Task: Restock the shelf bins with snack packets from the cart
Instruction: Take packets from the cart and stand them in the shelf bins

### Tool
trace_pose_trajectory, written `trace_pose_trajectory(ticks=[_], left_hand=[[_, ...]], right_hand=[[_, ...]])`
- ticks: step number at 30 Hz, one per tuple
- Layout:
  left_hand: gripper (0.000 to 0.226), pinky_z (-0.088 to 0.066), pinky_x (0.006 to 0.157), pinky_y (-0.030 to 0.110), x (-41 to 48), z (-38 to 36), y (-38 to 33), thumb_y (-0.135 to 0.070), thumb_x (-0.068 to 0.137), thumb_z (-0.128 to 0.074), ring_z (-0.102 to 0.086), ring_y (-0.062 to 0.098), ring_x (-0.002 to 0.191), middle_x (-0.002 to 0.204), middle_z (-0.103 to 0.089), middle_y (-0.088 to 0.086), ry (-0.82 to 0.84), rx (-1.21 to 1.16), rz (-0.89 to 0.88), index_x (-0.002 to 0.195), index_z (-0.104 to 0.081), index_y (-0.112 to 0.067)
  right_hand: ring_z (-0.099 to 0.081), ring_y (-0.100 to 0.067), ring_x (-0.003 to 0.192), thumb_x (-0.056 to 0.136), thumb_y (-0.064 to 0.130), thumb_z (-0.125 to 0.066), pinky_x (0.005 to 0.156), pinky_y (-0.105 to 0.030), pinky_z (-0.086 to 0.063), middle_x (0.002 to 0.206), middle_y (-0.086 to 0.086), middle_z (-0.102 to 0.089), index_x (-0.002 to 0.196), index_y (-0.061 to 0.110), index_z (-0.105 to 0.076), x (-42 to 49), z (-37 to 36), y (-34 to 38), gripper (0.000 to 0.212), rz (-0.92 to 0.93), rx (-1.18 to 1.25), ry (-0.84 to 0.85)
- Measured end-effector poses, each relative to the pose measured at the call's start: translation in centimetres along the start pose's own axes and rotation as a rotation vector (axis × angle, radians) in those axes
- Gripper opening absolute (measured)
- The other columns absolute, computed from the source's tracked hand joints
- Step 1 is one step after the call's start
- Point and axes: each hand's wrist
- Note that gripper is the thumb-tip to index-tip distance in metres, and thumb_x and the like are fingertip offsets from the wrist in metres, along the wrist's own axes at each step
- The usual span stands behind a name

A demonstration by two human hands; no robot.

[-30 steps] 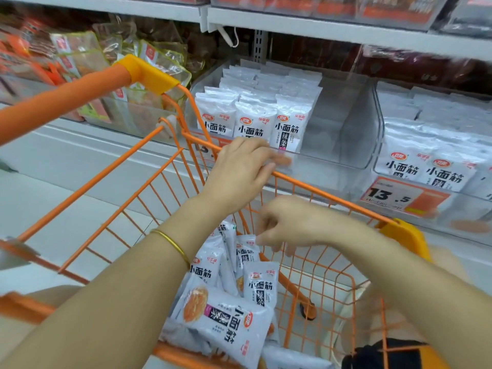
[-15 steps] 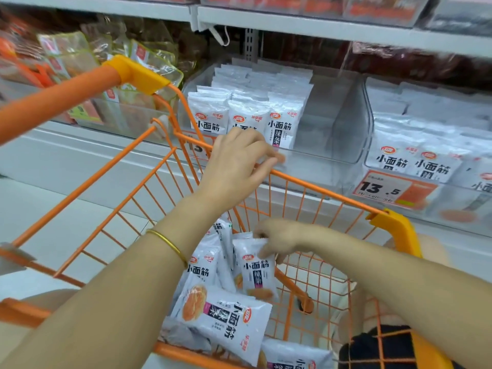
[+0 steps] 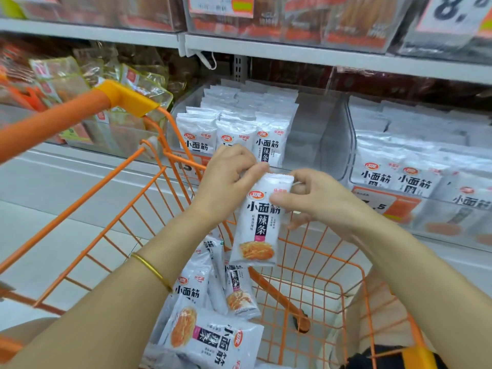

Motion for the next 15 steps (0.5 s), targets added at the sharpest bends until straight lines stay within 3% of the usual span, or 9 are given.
trace_pose_trajectory(ticks=[2, 4, 8, 11, 15], left_hand=[[0.035, -0.031, 0.08, 0.011, 0.1, 0.1, -0.1, -0.036, 0.088, -0.049, -0.046, 0.011, 0.085, 0.081, -0.057, -0.001, -0.039, -0.037, 0.06, 0.072, -0.065, -0.009], [0.037, -0.035, 0.08, 0.022, 0.2, 0.1, -0.3, -0.033, 0.09, -0.046, -0.047, 0.013, 0.083, 0.08, -0.058, 0.004, -0.07, -0.053, 0.102, 0.074, -0.061, -0.004], [0.023, -0.039, 0.084, 0.03, 0.1, 0.4, -0.3, -0.033, 0.093, -0.039, -0.05, 0.018, 0.098, 0.094, -0.051, -0.008, -0.162, -0.082, 0.203, 0.103, -0.054, -0.018], [0.031, -0.031, 0.091, 0.028, -0.2, 0.4, 0.7, -0.028, 0.092, -0.042, -0.047, 0.02, 0.11, 0.108, -0.056, -0.002, -0.017, 0.263, 0.087, 0.116, -0.057, -0.014], [0.034, -0.023, 0.105, 0.032, -0.8, -0.3, 1.5, -0.031, 0.096, -0.041, -0.037, 0.018, 0.126, 0.13, -0.051, -0.001, 0.195, 0.422, 0.055, 0.121, -0.057, -0.017]], right_hand=[[-0.07, -0.012, 0.084, 0.08, 0.016, -0.072, 0.055, -0.024, -0.053, 0.096, 0.003, -0.074, 0.111, 0.021, -0.059, 0.1, -0.2, 0.2, 0.033, 0.0, -0.109, 0.063], [-0.068, -0.013, 0.073, 0.08, 0.008, -0.071, 0.048, -0.02, -0.049, 0.089, 0.002, -0.074, 0.105, 0.015, -0.063, 0.4, -0.1, 0.6, 0.027, -0.002, -0.151, 0.064], [-0.065, -0.008, 0.058, 0.083, 0.004, -0.066, 0.05, -0.021, -0.053, 0.08, -0.001, -0.072, 0.097, 0.007, -0.065, 2.0, 2.9, 2.6, 0.014, 0.031, -0.006, -0.189], [-0.065, -0.004, 0.053, 0.086, 0.0, -0.062, 0.048, -0.02, -0.054, 0.083, -0.002, -0.068, 0.094, 0.009, -0.062, 4.5, 4.9, 4.1, 0.012, 0.139, 0.096, -0.438], [-0.067, -0.017, 0.07, 0.087, 0.001, -0.061, 0.056, -0.029, -0.058, 0.099, -0.009, -0.068, 0.11, 0.005, -0.058, 8.4, 4.5, 3.4, 0.023, 0.127, 0.045, -0.494]])
Point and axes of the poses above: each hand's wrist, its own x-axis towards the middle knuckle, its own z-axis out of the back of the hand, y = z × x
